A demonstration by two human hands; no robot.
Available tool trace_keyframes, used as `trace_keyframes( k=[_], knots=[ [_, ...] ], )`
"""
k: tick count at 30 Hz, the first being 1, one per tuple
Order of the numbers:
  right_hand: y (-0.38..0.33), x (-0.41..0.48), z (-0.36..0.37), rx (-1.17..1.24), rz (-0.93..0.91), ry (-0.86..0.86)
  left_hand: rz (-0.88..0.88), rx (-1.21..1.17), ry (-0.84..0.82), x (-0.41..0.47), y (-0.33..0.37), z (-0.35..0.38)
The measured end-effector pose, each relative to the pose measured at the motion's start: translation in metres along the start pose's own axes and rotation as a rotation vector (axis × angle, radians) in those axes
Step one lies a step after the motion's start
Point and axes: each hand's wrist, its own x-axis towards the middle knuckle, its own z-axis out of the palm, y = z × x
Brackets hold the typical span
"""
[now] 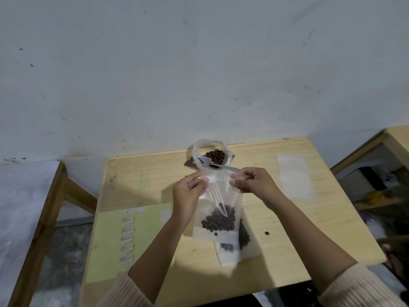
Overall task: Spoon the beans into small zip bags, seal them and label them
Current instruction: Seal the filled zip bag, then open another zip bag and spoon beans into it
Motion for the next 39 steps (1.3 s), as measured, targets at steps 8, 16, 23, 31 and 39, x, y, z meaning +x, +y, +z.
trace_keyframes(
  k=[8,16,23,31,39],
  knots=[
    [0.043,0.001,-0.007,-0.087,-0.019,0.08,-0.041,0.094,0.057,-0.009,-0.044,0.013],
    [0.066,0.015,-0.003,-0.212,-0.043,0.074,0.005,0.316,0.209,-0.02,-0.066,0.019],
    [0.074,0.029,-0.014,-0.344,-0.134,-0.131,-0.078,0.485,0.394,-0.021,-0.072,0.029],
    [0.064,0.05,-0.121,-0.342,-0.189,0.148,0.474,0.495,0.371,0.018,-0.016,0.14],
    [0.096,0.076,-0.226,-0.427,-0.02,0.23,0.262,0.648,-0.057,0.041,-0.083,0.262]
  ],
)
